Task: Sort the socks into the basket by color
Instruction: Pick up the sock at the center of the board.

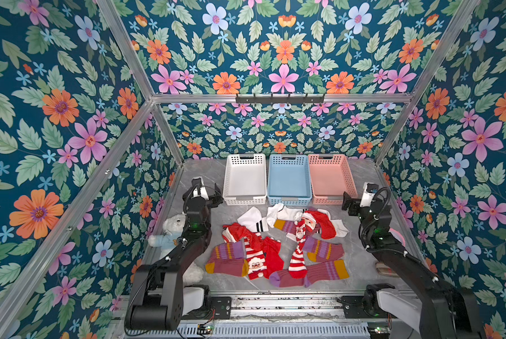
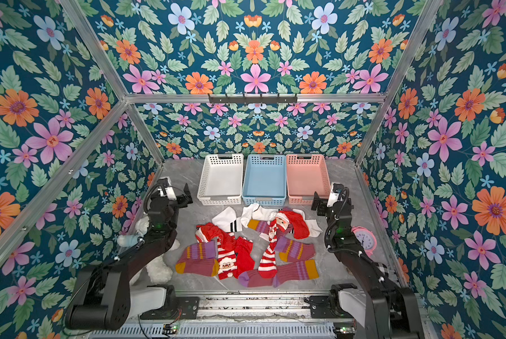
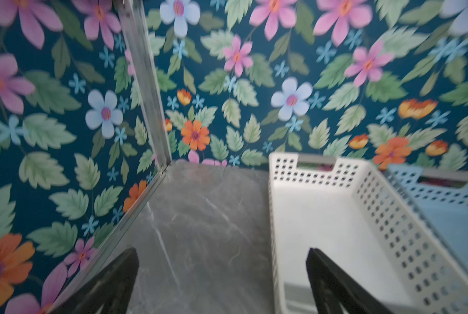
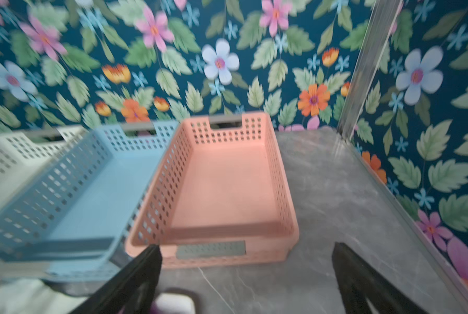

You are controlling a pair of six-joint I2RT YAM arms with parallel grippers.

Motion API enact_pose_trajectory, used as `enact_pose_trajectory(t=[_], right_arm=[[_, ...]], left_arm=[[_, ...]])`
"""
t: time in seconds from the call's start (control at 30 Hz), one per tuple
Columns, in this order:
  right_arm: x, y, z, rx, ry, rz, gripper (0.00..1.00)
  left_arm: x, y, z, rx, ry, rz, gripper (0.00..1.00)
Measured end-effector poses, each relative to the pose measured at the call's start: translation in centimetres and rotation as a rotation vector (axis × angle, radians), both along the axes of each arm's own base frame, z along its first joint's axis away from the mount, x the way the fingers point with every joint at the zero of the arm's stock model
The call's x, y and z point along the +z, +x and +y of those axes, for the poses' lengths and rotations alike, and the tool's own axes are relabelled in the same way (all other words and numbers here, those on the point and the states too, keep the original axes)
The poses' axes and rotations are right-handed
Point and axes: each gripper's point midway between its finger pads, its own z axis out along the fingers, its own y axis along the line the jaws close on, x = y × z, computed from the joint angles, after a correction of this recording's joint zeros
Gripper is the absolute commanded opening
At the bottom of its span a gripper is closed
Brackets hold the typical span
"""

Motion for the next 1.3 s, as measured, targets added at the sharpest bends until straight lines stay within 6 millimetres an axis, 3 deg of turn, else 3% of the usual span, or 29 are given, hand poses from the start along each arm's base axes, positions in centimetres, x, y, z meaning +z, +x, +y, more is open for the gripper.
enact_pose_trajectory(t=[0.07,0.17,0.27,0.4,0.67,0.93,1.07,1.3], right_arm=[[4.6,-0.6,0.5,0.025,0.046,-0.057,0.99],[8.6,-1.6,2.1,0.094,0.088,-0.073,0.99],[9.3,-2.6,3.5,0.158,0.111,-0.021,0.99],[8.5,-2.9,4.7,0.213,0.140,0.087,0.99],[4.1,-2.8,10.5,0.412,0.213,0.349,0.93],[-2.0,-4.0,20.8,0.599,0.133,0.591,0.86],[-5.2,-4.2,24.8,0.623,0.060,0.677,0.80],[-11.0,-3.0,29.7,0.595,-0.060,0.773,0.67]], left_arm=[[3.0,-0.5,-1.4,-0.005,-0.022,-0.023,0.99],[3.9,-1.1,-2.7,-0.017,-0.045,0.020,0.99],[3.4,-1.5,-2.8,-0.005,-0.094,0.077,0.99],[2.2,-1.7,-3.6,-0.028,-0.145,0.147,0.99],[1.9,-1.4,-5.3,-0.073,-0.198,0.230,0.99],[-0.1,-1.8,-4.9,-0.024,-0.229,0.284,0.99],[-1.1,-1.4,-5.5,-0.034,-0.235,0.316,0.99],[-2.4,-1.4,-6.7,-0.060,-0.210,0.366,0.99]])
